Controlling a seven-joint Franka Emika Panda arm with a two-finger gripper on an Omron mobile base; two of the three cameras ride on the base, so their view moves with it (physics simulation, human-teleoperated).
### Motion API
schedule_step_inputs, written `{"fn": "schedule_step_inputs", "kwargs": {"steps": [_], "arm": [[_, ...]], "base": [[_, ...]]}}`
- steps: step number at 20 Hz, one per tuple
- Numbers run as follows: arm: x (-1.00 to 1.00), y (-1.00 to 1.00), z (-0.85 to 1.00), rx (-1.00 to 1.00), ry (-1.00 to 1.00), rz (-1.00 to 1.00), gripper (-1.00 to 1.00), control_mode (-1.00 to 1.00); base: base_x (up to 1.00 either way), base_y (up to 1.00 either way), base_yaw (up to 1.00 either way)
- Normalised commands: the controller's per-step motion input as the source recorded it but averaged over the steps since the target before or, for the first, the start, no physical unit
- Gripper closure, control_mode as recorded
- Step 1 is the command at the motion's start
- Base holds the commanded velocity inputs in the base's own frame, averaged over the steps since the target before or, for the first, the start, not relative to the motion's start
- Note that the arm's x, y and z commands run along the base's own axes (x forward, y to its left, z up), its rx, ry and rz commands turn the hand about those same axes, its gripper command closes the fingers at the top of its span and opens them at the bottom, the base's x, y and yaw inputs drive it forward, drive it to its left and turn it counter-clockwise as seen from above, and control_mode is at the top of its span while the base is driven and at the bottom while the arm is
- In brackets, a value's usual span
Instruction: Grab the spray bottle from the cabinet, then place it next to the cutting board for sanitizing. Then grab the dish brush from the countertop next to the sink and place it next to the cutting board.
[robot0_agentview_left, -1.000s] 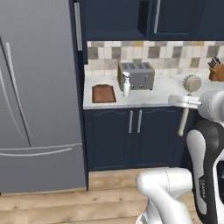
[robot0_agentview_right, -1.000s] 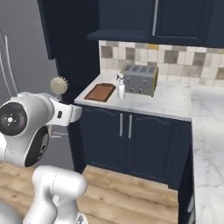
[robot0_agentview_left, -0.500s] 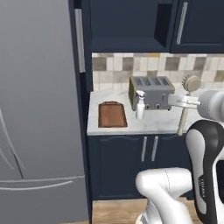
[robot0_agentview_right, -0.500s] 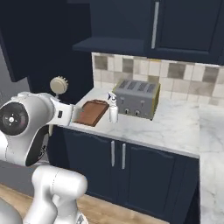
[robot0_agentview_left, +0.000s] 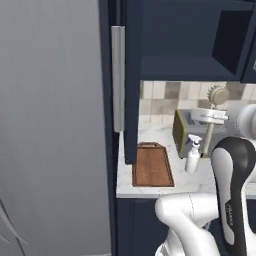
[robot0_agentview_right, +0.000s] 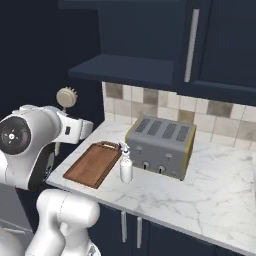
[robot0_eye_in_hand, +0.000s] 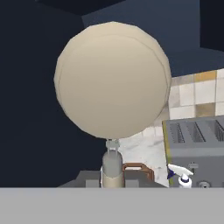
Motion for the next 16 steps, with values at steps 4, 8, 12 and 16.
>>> {"fn": "schedule_step_inputs", "kwargs": {"steps": [4,8,12,16], "arm": [[0.00,0.00,0.00,0.00,0.00,0.00,1.00,1.00],[0.32,0.12,-0.08,0.00,0.00,0.00,1.00,-1.00],[0.58,0.41,-0.54,0.02,0.23,0.00,1.00,-1.00],[0.10,0.03,-0.46,-0.01,0.16,0.06,1.00,-1.00]], "base": [[0.83,0.00,0.00],[0.38,0.04,0.00],[0.00,0.00,0.00],[0.00,0.00,0.00]]}}
